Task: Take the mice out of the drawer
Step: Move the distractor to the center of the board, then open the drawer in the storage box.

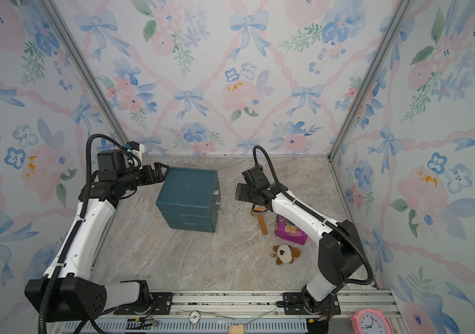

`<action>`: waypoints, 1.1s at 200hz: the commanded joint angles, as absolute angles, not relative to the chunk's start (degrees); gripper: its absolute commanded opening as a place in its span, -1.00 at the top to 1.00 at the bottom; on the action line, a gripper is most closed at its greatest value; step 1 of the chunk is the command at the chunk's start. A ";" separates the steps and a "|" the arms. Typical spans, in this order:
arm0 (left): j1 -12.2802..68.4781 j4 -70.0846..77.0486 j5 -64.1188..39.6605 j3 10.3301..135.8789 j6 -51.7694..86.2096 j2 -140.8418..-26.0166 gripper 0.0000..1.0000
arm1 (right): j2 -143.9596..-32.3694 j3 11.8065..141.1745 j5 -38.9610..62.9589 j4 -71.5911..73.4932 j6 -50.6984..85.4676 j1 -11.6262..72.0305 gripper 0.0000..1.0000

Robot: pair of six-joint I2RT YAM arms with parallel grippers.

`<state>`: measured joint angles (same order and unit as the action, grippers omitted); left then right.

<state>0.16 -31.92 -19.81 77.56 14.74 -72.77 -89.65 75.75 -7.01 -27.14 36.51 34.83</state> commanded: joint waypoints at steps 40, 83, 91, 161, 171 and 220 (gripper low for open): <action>16.11 -35.57 -17.31 81.92 13.95 -75.54 -0.95 | -91.29 70.48 18.95 -5.35 43.94 33.13 -0.83; 21.01 -35.41 -16.05 81.45 15.47 -80.74 -0.94 | -97.07 66.73 26.77 11.94 53.10 33.09 -0.46; 21.43 -35.42 -16.16 81.32 15.56 -81.60 -0.94 | -97.75 66.30 27.19 13.54 54.01 33.13 -0.37; 21.80 -33.33 -14.45 79.13 17.03 -84.53 -0.96 | -98.90 63.69 30.66 19.77 57.10 34.10 0.00; 21.67 -33.31 -13.93 78.88 17.29 -84.79 -0.96 | -98.55 63.03 30.97 20.35 57.47 34.11 0.05; 19.85 -32.61 -14.03 78.76 18.61 -85.84 -0.96 | -98.10 62.76 31.93 18.23 56.47 35.02 0.32</action>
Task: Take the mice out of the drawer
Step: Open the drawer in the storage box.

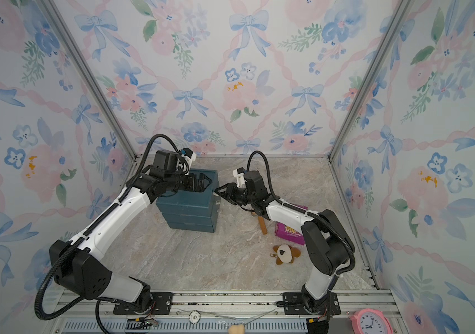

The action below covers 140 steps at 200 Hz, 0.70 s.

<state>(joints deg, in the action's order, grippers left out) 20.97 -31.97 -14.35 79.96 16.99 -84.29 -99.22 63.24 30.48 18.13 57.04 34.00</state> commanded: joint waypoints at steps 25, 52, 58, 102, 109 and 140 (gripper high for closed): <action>18.42 -32.30 -14.77 78.17 19.07 -85.97 -0.96 | -99.23 64.50 31.82 17.89 56.14 35.84 0.62; 15.31 -31.69 -14.38 77.01 20.45 -85.87 -0.95 | -101.11 67.82 31.71 18.28 56.67 36.80 0.86; 14.58 -31.57 -14.26 76.78 20.63 -85.79 -0.96 | -101.52 68.70 31.60 18.11 56.62 36.96 0.89; 9.61 -30.68 -14.15 76.86 18.58 -86.27 -0.95 | -105.94 75.35 29.23 15.64 56.43 37.62 0.93; 9.20 -30.69 -13.76 77.03 17.68 -86.37 -0.95 | -106.85 76.76 29.19 15.16 56.52 37.77 0.95; 8.07 -30.75 -14.61 78.22 16.38 -86.31 -0.95 | -109.29 80.42 28.30 12.99 56.53 38.32 1.00</action>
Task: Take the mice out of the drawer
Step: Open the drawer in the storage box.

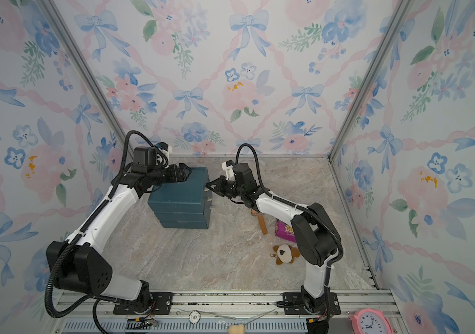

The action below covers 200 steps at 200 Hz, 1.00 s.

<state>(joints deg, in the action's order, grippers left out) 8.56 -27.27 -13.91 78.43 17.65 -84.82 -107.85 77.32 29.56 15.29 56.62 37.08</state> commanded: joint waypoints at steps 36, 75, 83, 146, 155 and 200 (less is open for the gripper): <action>9.98 -30.71 -16.84 76.51 17.24 -85.01 -0.96 | -104.95 74.98 25.16 11.36 55.22 36.87 1.00; 9.60 -30.68 -15.12 72.82 19.07 -85.55 -0.95 | -95.22 65.90 22.13 5.71 51.82 31.88 1.00; 9.56 -30.75 -15.20 72.64 18.97 -85.60 -0.95 | -92.69 64.31 21.61 4.76 51.32 30.80 1.00; 9.83 -30.76 -17.58 73.04 17.80 -85.72 -0.96 | -88.97 60.71 21.02 2.51 49.93 26.80 1.00; 9.90 -30.68 -17.45 72.95 17.75 -85.85 -0.95 | -89.57 61.30 20.88 2.88 50.20 26.95 1.00; 9.98 -30.74 -17.23 72.60 17.84 -85.17 -0.95 | -90.82 63.45 19.75 0.92 49.68 27.14 0.86</action>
<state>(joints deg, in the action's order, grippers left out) 9.93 -22.72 -16.36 75.31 17.12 -83.94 -89.78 60.93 20.91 3.31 50.94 26.72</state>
